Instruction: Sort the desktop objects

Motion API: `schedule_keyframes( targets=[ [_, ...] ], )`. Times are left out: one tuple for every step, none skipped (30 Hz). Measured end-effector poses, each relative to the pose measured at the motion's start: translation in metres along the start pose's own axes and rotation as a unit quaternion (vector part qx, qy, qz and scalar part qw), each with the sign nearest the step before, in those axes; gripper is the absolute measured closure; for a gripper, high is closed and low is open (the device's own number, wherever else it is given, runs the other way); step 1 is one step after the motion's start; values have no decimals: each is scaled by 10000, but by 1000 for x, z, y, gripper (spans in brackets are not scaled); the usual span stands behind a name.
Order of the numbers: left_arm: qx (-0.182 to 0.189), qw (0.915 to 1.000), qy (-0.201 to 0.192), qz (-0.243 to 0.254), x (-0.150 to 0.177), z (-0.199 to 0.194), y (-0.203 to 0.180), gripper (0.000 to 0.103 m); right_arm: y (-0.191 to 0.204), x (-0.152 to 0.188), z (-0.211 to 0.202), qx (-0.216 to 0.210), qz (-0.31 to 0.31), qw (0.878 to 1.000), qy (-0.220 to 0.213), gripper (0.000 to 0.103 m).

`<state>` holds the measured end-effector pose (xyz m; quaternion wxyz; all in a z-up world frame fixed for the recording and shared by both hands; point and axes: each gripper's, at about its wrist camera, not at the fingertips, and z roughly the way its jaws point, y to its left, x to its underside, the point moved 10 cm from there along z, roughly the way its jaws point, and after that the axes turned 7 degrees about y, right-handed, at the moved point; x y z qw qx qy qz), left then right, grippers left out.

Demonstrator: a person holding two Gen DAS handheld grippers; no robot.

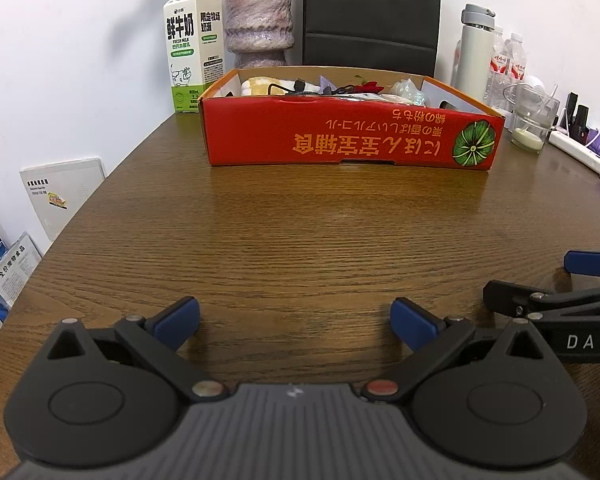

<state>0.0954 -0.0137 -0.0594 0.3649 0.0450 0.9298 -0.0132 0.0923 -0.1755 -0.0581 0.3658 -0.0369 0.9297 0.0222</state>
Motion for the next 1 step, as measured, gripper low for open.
schedule_keyframes(
  targets=[
    [0,10000,1,2,0,0,0,0,0,0,0,1,3,10000,0,0]
  ],
)
